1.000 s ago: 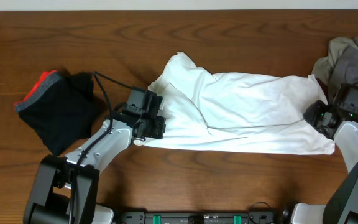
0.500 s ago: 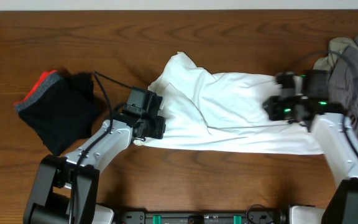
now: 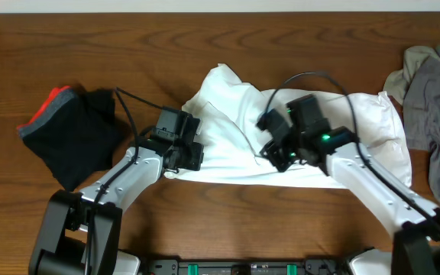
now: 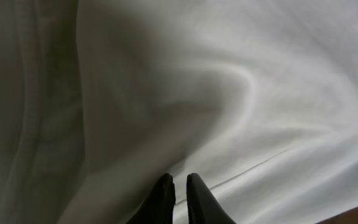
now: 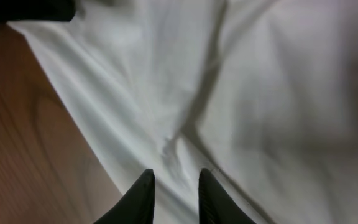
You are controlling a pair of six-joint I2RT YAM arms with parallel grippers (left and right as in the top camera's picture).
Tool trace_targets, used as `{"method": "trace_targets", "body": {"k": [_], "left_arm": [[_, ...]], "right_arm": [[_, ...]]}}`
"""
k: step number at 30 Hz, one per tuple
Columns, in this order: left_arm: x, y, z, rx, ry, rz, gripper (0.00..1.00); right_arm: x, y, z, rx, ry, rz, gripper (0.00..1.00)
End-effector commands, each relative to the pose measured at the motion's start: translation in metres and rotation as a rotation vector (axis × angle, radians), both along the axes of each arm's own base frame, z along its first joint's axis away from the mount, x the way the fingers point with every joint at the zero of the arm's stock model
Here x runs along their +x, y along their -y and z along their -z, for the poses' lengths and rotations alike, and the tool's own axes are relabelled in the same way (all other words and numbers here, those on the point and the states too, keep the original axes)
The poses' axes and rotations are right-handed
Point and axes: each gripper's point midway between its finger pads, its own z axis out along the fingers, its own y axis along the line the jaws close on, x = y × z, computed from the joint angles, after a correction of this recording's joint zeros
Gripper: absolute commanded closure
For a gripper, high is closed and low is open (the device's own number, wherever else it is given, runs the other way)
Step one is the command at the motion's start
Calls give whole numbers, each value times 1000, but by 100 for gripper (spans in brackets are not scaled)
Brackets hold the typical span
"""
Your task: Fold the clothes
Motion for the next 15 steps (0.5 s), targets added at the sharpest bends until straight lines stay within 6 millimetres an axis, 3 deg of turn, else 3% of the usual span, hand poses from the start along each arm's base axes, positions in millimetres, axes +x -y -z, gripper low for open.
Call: {"method": "trace_targets", "body": {"k": [1, 11, 15], "left_arm": [[-4, 1, 4, 1, -13, 17, 89], [-4, 1, 4, 1, -14, 17, 89], [-4, 1, 4, 1, -13, 17, 89]], "right_arm": [[-8, -15, 14, -25, -21, -68, 75], [-19, -25, 57, -71, -110, -109, 71], [-17, -22, 67, -99, -120, -102, 83]]}}
